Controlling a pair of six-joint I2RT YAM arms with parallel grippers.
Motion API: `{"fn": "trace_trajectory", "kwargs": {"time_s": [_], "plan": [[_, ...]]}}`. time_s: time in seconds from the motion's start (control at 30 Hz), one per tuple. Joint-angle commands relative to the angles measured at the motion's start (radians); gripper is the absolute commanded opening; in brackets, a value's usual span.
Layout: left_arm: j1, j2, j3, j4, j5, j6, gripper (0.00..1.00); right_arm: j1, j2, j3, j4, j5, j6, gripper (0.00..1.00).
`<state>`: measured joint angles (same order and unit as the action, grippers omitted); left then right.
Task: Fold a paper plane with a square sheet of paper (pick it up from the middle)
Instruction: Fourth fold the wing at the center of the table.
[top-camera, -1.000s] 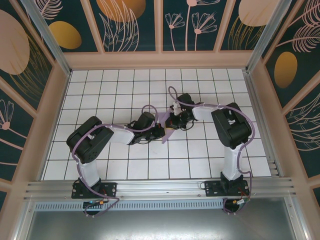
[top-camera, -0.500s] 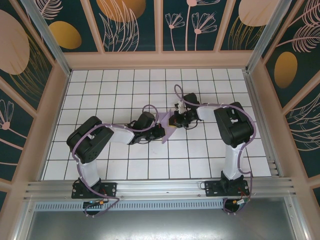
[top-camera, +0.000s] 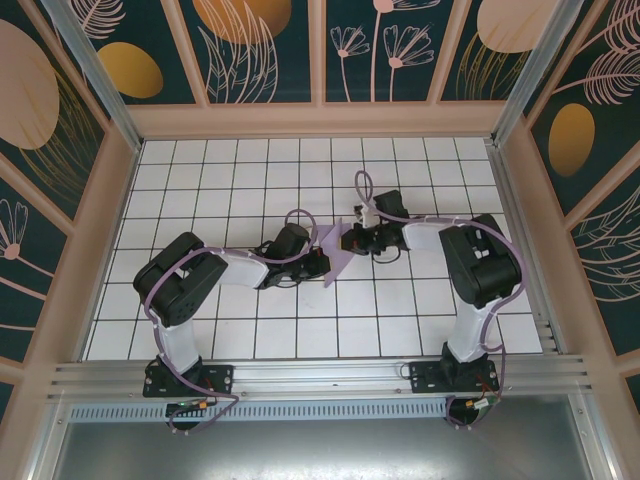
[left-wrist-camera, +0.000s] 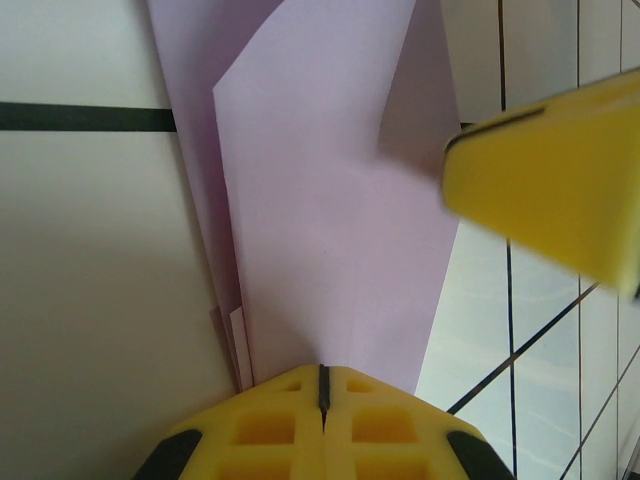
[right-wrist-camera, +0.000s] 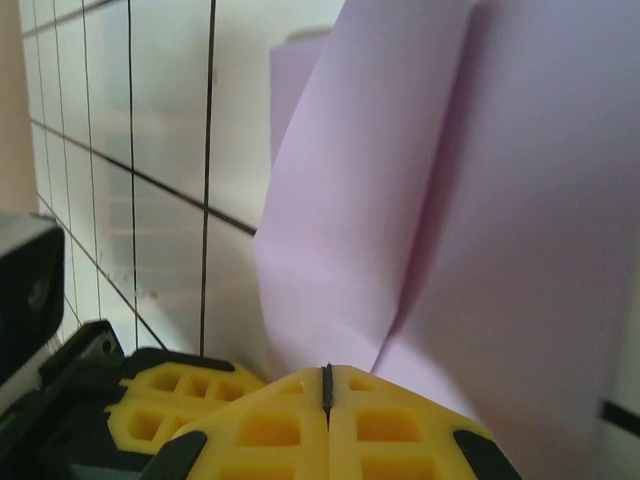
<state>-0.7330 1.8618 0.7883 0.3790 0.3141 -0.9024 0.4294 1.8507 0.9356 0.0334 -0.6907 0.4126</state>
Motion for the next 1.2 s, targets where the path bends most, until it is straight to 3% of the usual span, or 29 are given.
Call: {"fn": "trace_trajectory", "kwargs": {"time_s": [0.0,0.23,0.8,1.0,1.17], "plan": [[-0.006,0.086,-0.046,-0.172,-0.021,0.028,0.00,0.034,0.033,0.038,-0.005,-0.027,-0.055,0.05],[-0.006,0.092,-0.051,-0.175,-0.024,0.018,0.00,0.038,0.139,0.131,-0.042,0.000,-0.069,0.05],[-0.004,0.086,-0.073,-0.172,-0.015,0.017,0.00,-0.156,0.326,0.378,-0.059,0.066,-0.034,0.04],[-0.004,0.080,-0.035,-0.219,-0.040,0.058,0.00,-0.200,0.267,0.420,-0.058,0.036,-0.016,0.05],[0.001,0.063,0.044,-0.316,-0.093,0.170,0.00,-0.193,0.144,0.343,-0.037,0.022,-0.010,0.05]]}}
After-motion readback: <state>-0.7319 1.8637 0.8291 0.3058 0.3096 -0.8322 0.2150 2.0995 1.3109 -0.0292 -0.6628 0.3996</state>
